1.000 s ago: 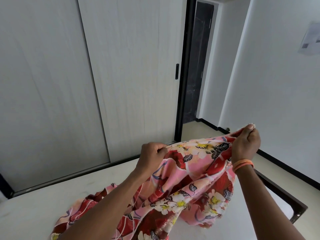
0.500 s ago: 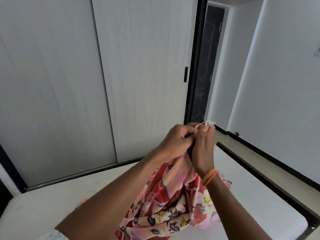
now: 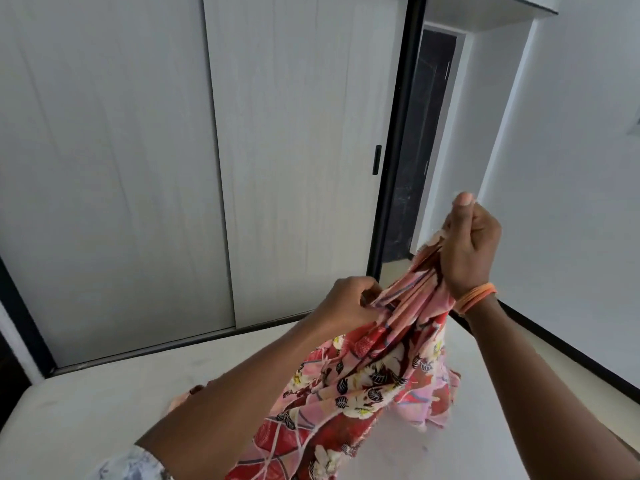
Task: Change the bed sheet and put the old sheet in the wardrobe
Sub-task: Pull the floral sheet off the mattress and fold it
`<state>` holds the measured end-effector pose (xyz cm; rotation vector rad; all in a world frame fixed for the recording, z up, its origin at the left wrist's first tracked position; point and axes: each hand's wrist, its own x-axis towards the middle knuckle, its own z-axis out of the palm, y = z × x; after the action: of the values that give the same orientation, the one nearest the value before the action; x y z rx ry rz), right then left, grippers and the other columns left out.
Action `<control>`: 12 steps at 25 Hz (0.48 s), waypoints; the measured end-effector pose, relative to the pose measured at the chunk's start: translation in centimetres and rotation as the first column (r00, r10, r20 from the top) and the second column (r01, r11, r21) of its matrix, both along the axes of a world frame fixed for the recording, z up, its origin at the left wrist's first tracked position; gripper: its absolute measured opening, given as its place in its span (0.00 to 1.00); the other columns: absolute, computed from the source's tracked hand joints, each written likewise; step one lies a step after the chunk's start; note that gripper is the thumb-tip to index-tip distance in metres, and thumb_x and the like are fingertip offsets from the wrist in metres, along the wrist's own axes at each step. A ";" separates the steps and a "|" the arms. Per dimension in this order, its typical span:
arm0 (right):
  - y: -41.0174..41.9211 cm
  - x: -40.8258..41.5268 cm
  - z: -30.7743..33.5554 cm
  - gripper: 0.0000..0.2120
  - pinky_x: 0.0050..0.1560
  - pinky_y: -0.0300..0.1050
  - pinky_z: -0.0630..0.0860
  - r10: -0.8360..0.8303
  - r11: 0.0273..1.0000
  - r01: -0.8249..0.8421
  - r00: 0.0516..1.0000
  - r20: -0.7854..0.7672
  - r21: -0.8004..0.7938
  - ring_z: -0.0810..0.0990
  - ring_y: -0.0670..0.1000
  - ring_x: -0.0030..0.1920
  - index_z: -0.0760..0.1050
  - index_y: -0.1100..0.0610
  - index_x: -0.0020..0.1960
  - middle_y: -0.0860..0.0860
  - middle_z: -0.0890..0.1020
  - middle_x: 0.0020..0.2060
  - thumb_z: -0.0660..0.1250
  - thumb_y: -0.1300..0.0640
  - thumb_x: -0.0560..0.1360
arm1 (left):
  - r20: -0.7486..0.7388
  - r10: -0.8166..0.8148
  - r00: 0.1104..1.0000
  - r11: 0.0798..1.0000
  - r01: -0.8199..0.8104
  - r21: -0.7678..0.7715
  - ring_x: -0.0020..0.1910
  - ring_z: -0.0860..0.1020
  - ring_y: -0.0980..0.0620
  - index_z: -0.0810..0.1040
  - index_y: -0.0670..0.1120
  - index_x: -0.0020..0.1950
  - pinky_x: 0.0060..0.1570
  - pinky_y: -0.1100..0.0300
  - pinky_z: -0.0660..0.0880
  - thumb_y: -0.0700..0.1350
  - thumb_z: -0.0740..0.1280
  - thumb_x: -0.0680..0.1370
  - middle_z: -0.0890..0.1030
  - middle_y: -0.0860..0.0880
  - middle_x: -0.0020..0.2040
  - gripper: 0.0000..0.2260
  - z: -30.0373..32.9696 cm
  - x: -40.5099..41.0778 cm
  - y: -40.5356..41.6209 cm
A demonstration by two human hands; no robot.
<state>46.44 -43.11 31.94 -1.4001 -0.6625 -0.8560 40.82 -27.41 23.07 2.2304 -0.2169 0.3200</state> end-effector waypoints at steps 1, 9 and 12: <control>-0.5 0.0 0.3 0.25 0.27 0.45 0.57 0.006 0.999 -0.006 1.000 -0.003 0.032 0.61 0.55 0.27 0.61 0.62 0.29 0.54 0.62 0.25 0.53 0.56 0.84 | -0.002 0.027 1.000 1.000 -0.027 0.003 0.38 0.78 0.59 0.82 0.45 0.47 0.39 0.62 0.75 0.44 0.73 0.74 0.82 0.50 0.42 0.04 -0.8 0.2 -0.1; -4.0 0.9 0.6 0.28 0.28 0.37 0.60 -0.109 0.982 0.124 0.988 -0.110 0.142 0.61 0.47 0.27 0.62 0.65 0.30 0.53 0.63 0.26 0.54 0.48 0.83 | 0.120 0.141 0.983 0.972 -0.115 -0.205 0.37 0.79 0.56 0.72 0.47 0.48 0.35 0.56 0.75 0.38 0.65 0.79 0.79 0.53 0.39 0.05 -0.5 0.9 -1.2; -4.6 0.9 1.0 0.25 0.28 0.34 0.60 -0.113 0.975 0.135 0.985 -0.134 0.174 0.61 0.43 0.26 0.60 0.58 0.30 0.43 0.63 0.22 0.54 0.48 0.83 | 0.264 0.121 0.957 0.989 -0.092 -0.119 0.38 0.80 0.56 0.79 0.45 0.46 0.37 0.65 0.75 0.33 0.66 0.77 0.82 0.51 0.40 0.07 -1.8 0.7 -1.4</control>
<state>47.37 -47.70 32.89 -1.3265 -0.3949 -0.8978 41.51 -28.84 21.31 2.0933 -0.2199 0.6820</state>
